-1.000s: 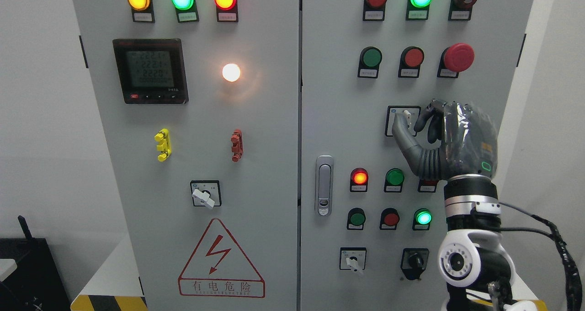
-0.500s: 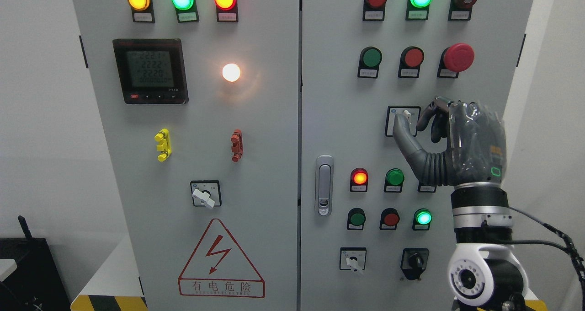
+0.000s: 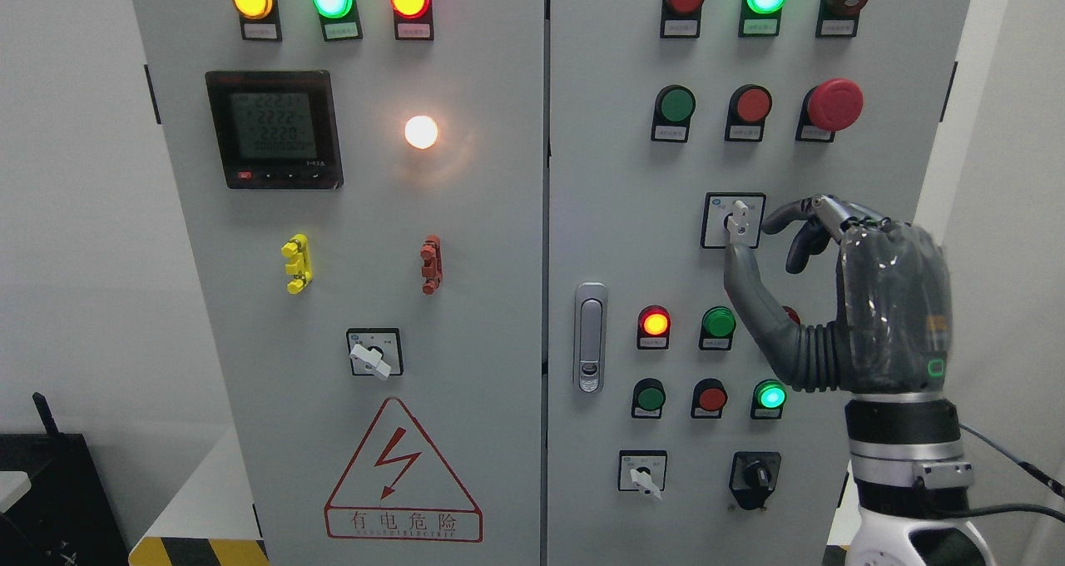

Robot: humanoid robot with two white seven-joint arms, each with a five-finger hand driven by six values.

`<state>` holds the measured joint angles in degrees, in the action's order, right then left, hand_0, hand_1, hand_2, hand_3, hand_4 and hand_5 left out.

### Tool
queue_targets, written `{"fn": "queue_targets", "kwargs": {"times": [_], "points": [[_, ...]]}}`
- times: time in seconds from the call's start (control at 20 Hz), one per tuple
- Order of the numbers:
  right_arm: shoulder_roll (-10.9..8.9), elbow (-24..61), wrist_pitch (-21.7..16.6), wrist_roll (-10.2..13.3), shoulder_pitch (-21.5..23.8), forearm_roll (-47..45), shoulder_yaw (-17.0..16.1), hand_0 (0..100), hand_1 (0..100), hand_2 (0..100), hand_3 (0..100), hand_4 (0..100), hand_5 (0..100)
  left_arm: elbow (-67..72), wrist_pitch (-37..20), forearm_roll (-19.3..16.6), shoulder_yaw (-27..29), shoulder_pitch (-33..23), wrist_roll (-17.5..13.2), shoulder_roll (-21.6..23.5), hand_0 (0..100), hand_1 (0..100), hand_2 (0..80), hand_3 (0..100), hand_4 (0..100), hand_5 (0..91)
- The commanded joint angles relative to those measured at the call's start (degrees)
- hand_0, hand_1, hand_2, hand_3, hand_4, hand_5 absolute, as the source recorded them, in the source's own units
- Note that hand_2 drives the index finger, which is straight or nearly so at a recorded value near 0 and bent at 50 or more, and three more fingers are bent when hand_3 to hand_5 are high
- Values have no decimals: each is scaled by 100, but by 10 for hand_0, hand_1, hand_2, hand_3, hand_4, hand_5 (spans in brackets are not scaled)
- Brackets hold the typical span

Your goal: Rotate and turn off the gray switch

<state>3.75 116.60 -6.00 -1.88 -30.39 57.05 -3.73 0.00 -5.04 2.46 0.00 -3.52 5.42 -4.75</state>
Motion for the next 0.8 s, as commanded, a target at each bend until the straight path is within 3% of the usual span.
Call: {"fn": "queue_targets", "kwargs": {"times": [0.0,0.1,0.75], "points": [[-6,311,-339,21,437,-185,-585,261,255,109,57,0,0,88,3,0,-9,0,-6,0,120,389,0,0,0,0],[3,311,-498,21,525,-194,-664,244,262,86,47,0,0,79,3,0,-9,0,-6,0,120,389,0,0,0,0],[20,311,-577,21,639,-194,-647,211,287,84,75,0,0,88,3,0,-9,0,-6,0,120,389,0,0,0,0]]}}
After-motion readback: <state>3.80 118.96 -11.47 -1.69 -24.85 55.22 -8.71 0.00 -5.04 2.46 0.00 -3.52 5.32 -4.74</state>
